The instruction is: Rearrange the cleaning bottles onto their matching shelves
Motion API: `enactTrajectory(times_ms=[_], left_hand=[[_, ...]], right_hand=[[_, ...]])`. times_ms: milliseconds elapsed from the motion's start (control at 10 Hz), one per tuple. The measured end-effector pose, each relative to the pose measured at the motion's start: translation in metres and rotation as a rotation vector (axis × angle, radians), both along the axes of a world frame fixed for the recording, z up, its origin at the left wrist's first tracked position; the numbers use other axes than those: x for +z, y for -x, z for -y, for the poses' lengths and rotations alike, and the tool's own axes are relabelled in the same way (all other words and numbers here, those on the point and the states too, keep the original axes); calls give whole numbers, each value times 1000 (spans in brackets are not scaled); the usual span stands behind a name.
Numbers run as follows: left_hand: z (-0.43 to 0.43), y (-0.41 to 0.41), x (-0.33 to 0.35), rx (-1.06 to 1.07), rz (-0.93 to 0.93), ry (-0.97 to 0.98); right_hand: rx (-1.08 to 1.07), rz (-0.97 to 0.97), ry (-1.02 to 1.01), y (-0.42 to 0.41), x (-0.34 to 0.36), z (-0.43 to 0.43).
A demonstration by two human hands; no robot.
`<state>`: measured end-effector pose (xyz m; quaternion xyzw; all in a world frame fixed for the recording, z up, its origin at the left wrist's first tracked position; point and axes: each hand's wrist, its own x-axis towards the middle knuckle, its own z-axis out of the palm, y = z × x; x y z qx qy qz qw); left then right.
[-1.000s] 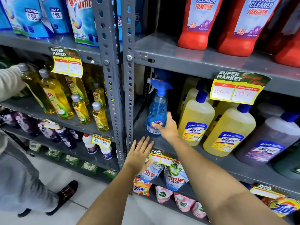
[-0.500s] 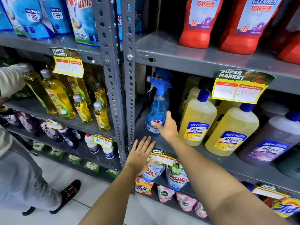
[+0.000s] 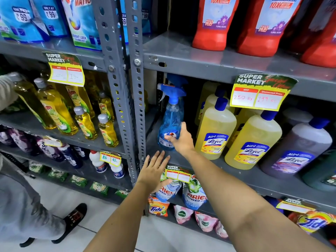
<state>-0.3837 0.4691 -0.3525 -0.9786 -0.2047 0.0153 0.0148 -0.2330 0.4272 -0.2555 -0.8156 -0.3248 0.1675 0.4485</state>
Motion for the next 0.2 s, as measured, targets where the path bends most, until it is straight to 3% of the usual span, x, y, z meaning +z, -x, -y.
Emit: enactTrajectory(times_ms=[100,200], left_hand=[[-1,-4,11,18,-46,4],[5,-5,22,1,83,49]], right_hand=[[7,-71,-70,0,6,3],[-36,-84,-239,8,15,27]])
